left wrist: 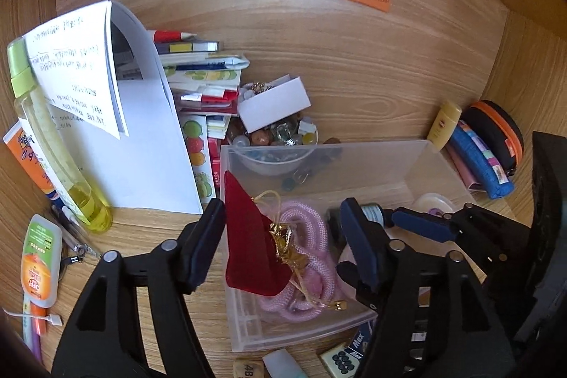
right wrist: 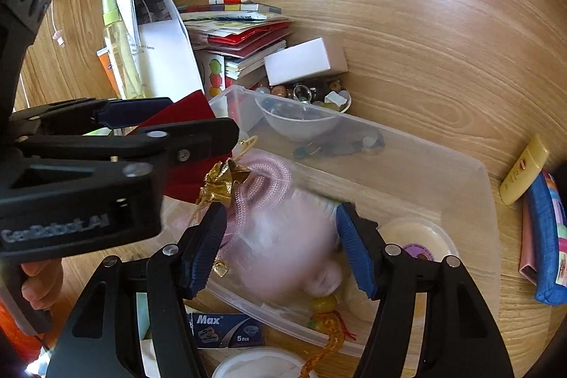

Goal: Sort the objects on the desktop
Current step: 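Lower the red pouch into the box with the left tool while the right drops the pink device in, then grasp the white cloth with the right tool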

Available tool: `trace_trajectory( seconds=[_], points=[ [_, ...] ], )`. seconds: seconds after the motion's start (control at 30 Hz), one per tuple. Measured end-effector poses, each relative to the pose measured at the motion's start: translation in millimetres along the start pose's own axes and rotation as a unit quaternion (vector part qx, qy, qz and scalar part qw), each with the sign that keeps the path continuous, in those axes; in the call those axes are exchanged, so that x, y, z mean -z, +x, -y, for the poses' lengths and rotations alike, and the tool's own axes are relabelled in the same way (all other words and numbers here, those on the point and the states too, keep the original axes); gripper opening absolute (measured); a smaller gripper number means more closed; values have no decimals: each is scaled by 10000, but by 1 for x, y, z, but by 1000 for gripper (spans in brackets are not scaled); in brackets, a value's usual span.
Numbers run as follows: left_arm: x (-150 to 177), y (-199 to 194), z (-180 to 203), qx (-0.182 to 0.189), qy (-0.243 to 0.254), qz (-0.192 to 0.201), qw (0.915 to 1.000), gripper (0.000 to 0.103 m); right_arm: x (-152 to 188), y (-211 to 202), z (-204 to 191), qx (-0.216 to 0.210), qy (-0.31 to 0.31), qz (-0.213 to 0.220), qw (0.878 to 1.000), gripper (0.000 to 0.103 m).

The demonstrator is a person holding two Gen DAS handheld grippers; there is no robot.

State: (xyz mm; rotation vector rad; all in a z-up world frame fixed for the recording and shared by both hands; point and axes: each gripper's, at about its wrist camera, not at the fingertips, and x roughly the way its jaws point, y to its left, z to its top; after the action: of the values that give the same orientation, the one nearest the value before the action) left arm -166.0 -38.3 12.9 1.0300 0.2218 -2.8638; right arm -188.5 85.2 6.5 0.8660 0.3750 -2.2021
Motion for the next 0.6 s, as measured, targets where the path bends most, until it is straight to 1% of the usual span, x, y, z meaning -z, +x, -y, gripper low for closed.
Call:
trace_trajectory(
  seconds=[0.03, 0.07, 0.17, 0.4, 0.5, 0.6],
  points=[
    [0, -1, 0, -19, -2, 31, 10000, 69, 0, 0, 1, 2, 13, 11, 10000, 71],
    [0, -2, -1, -31, -1, 52, 10000, 70, 0, -1, 2, -16, 38, 44, 10000, 74],
    [-2, -5, -4, -22, -49, 110, 9999, 72, -2, -4, 3, 38, 49, 113, 9999, 75],
    [-3, -21, -9, -34, -107, 312, 9994, 73, -6, -13, 5, 57, 65, 246, 9997, 76],
    [-2, -31, -12, -18, -124, 401, 9991, 75, -9, -29, 11, 145, 172, 439, 9988, 82],
    [2, -40, -14, -61, -83, 427, 9990, 78, -10, -45, 16, 300, 240, 596, 9975, 83]
  ],
)
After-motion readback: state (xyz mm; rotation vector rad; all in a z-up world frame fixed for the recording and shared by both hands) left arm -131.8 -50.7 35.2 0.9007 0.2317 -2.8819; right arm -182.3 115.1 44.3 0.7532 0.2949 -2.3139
